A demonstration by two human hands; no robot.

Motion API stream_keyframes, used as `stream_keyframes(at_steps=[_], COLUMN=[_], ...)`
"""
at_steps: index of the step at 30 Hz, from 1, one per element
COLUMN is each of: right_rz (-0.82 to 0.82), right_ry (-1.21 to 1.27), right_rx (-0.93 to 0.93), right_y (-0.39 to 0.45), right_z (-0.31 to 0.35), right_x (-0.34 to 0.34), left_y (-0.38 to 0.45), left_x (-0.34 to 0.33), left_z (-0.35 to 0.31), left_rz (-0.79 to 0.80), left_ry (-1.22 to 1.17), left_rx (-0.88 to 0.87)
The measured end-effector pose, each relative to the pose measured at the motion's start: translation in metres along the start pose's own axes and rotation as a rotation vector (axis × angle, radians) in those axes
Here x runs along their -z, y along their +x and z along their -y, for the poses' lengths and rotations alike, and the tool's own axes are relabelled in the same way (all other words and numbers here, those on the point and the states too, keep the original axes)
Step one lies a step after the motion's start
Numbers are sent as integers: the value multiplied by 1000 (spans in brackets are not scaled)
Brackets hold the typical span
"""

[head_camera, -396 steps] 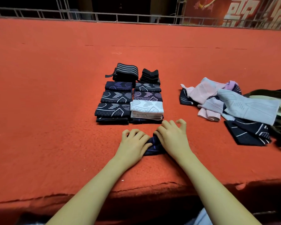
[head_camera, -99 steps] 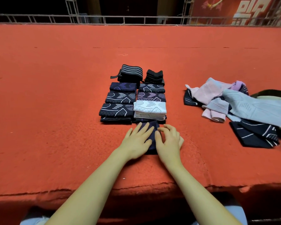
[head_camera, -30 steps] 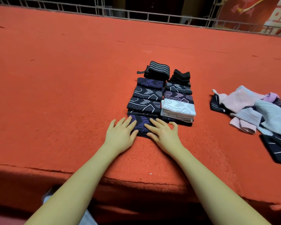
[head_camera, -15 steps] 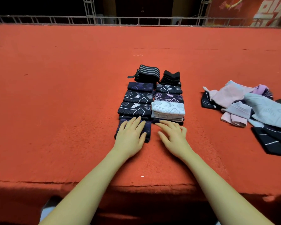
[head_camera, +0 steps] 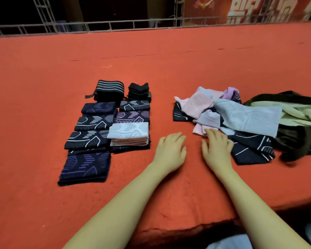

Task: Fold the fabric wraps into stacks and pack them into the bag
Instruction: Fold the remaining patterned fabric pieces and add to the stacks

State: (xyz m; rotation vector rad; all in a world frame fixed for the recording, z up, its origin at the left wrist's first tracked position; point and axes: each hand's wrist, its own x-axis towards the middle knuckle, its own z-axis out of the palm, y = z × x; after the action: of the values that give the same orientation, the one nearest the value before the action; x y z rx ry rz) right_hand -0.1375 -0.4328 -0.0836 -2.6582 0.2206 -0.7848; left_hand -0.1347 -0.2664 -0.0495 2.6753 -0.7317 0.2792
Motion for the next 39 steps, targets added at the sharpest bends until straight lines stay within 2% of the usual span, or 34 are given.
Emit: stream_keyframes(at_steps=[3, 9, 13, 17, 21, 26, 29, 32, 36, 39], right_rz=[-21, -25, -134, -281, -291, -309, -276, -217, -120, 31], right_ry=[-4, -171, -158, -13, 130, 354, 426, 431, 200, 100], right_rx=[-106, -88, 2, 40, 157, 101, 110, 109, 19, -78], right_y=[14, 35, 41, 42, 27, 6, -10, -25, -34, -33], right_z=[-14, -30, -36, -36, -23, 15, 32, 38, 32, 23], right_x=[-4, -21, -28, -24, -12, -4, -1, 0, 0, 6], left_y=[31, 69, 82, 84, 69, 37, 16, -5, -24, -24], left_x=[-21, -50, -63, -65, -53, -33, -24, -13, -6, -6], left_z=[-13, -15, -9, -10, -10, -2, 9, 20, 22, 8], left_rz=[63, 121, 135, 35, -77, -119, -90, -59, 30, 36], left_ry=[12, 32, 34, -95, -310, -455, -474, -361, -337, -328], left_rx=[12, 26, 28, 43, 38, 113, 127, 68, 31, 105])
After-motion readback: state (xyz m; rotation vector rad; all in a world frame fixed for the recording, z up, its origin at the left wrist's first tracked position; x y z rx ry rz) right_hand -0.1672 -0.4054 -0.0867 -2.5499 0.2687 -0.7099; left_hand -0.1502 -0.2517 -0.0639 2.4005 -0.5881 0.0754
